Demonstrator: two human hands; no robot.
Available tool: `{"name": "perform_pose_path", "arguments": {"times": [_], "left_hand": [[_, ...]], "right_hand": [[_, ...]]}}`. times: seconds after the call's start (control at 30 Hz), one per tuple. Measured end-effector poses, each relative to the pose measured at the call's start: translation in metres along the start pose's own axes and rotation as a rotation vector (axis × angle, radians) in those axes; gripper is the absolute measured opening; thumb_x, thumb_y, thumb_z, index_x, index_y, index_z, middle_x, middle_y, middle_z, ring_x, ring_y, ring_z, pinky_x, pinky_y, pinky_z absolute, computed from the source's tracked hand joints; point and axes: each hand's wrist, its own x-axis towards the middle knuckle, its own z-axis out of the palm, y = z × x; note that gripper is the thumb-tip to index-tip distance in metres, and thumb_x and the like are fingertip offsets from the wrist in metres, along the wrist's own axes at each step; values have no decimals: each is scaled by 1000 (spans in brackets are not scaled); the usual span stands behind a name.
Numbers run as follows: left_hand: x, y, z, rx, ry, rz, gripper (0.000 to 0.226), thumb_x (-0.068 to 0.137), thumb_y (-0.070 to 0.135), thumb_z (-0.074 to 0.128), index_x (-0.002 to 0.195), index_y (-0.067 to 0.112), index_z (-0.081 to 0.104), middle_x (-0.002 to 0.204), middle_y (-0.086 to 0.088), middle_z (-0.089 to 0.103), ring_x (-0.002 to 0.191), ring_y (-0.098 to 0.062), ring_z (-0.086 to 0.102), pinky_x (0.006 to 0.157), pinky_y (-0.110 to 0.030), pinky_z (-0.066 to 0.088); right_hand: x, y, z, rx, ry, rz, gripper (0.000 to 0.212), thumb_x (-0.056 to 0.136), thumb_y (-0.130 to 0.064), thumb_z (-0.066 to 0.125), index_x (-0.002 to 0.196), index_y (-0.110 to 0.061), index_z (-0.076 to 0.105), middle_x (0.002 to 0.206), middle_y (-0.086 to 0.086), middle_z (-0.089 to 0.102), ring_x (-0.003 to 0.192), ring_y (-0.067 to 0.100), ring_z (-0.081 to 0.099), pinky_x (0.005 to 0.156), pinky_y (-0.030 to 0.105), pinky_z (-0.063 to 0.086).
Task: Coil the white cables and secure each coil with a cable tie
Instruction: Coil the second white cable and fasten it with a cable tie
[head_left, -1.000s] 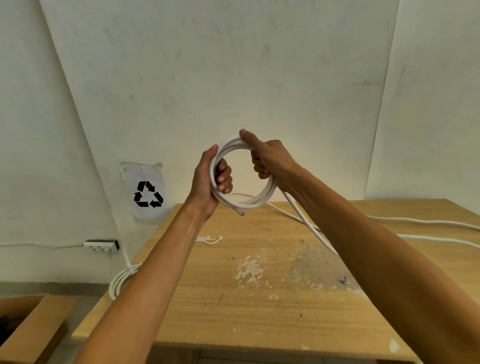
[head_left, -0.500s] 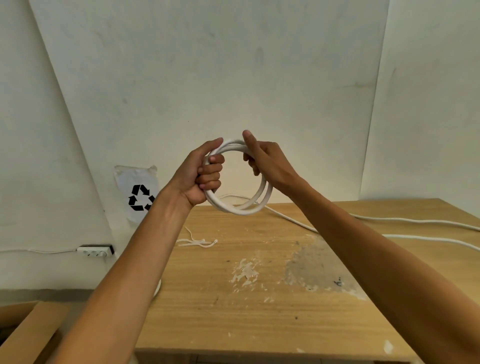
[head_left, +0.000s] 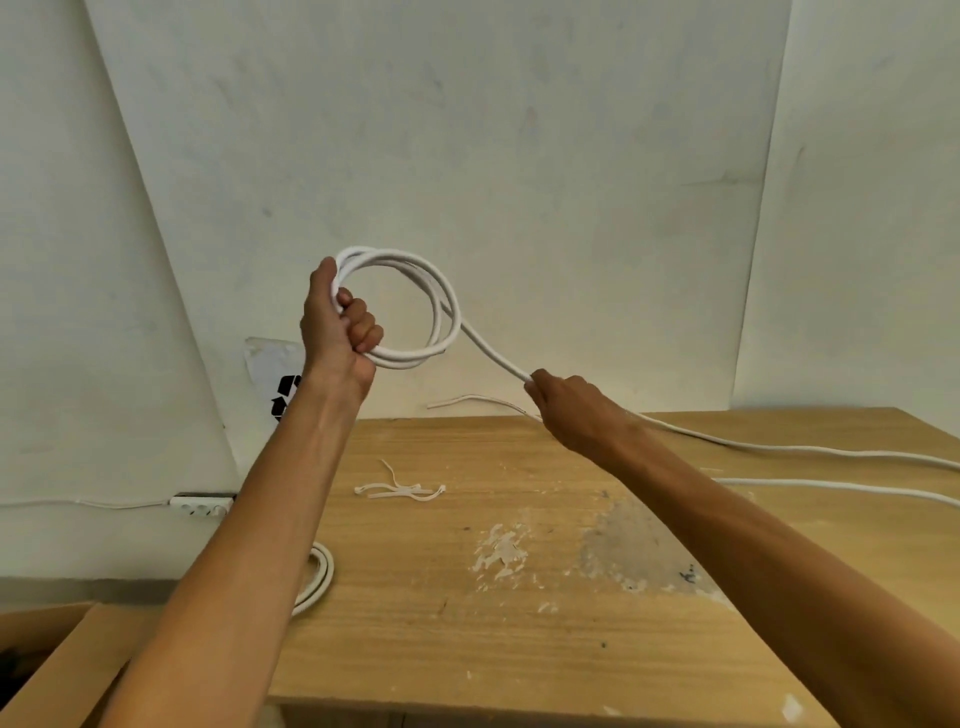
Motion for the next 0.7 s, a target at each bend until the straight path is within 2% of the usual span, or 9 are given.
{"name": "perform_pose_path", "arguments": {"times": [0.1,0.23,0.33,0.43,0.53,0.6,0.63,0.7], "left_hand": [[-6,-11,7,122,37,61,42,97,38,57,66,18,37,46,6,27,39,-10,18,39,-23,17],[-10,-29,5,408,-19,156,48,97,41,59,59,20,39,46,3,30,39,-12,22,41,-23,18],[-14,-47,-2,613,-118,225,51,99,43,56,54,21,43,44,6,35,36,-10,27,40,-21,23],[-19,-63,-2,919,-254,263,54,100,48,52,57,16,50,45,4,44,33,-8,37,41,-22,31],[-24,-72,-2,1147,-435,177,51,99,50,51,64,15,61,54,-5,57,37,-9,45,46,-25,37],[-26,-73,-4,1189,-517,98,45,99,51,50,76,17,68,63,-5,65,45,-13,48,50,-26,40],[-26,-73,-7,1199,-538,81,45,99,51,50,76,16,67,63,-1,65,48,-13,48,54,-27,41],[-30,-71,-12,1192,-572,45,45,102,39,48,68,12,58,54,7,61,48,-5,52,60,-24,44]], "right_hand": [[0,-24,-6,-233,-47,-75,28,108,-26,36,112,-8,58,69,-1,44,53,16,45,46,30,34],[-1,-42,-23,-448,-123,-194,22,105,-13,42,111,-7,63,71,0,38,66,22,49,59,33,39],[-8,-55,-34,-565,-193,-331,21,104,-11,43,111,-8,62,78,1,49,77,26,63,61,33,44],[-13,-71,-37,-714,-233,-581,17,101,-13,50,111,-10,63,93,5,65,88,29,69,65,37,54],[-15,-76,-37,-885,-210,-912,13,98,-13,57,106,-12,67,90,6,72,81,27,71,65,34,54],[-13,-68,-37,-946,-84,-1073,13,94,-28,65,94,-16,70,75,1,70,65,20,69,56,29,46],[-9,-62,-35,-931,4,-1092,27,91,-42,65,92,-16,70,72,0,69,60,19,66,56,29,43],[-1,-52,-32,-833,195,-1041,63,86,-70,54,99,-10,66,79,2,67,60,21,62,68,34,46]]}}
